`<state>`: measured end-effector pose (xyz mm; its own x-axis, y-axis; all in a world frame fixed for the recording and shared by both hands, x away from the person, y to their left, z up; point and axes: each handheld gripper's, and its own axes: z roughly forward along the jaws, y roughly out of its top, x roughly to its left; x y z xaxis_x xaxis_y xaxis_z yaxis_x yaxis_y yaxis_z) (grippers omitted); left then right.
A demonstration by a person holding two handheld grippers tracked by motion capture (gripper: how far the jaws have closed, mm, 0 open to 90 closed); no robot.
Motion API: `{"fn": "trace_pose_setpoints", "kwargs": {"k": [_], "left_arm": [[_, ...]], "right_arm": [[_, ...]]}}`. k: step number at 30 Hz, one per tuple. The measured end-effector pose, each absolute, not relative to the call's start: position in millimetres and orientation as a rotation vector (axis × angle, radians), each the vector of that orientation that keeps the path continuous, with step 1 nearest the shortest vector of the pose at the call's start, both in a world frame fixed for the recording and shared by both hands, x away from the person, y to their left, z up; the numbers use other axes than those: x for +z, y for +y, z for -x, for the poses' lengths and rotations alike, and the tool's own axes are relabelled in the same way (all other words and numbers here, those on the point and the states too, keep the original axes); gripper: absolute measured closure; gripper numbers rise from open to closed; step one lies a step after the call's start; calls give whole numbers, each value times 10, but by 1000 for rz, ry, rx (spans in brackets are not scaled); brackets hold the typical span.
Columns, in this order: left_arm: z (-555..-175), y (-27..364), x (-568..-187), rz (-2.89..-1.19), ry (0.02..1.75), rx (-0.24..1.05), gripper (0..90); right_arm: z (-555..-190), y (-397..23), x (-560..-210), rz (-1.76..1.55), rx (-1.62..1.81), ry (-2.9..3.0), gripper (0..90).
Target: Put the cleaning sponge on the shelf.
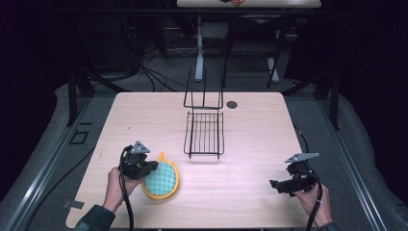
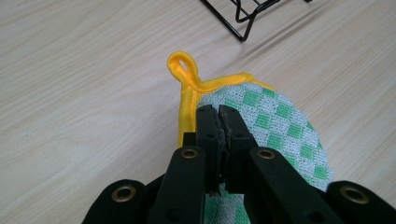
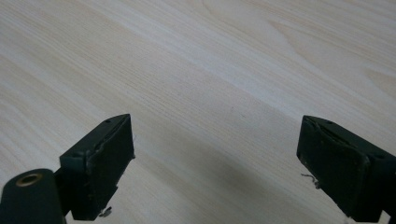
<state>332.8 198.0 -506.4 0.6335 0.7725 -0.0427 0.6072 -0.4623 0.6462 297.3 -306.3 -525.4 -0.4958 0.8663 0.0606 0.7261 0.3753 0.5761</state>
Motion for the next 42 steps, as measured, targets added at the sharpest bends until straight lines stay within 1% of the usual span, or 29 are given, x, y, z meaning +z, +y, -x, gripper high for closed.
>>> {"fn": "trace_pose_setpoints", "kwargs": {"k": [27, 42], "left_arm": [[-3359, 2043, -4817, -2173, 1046, 367, 876], [-3490, 1885, -4652, -2146, 1003, 375, 876]], "right_arm": [[-2982, -3064, -5262, -1412, 797, 2388, 108], [-2965, -3064, -5236, -1400, 803, 2384, 109]]}}
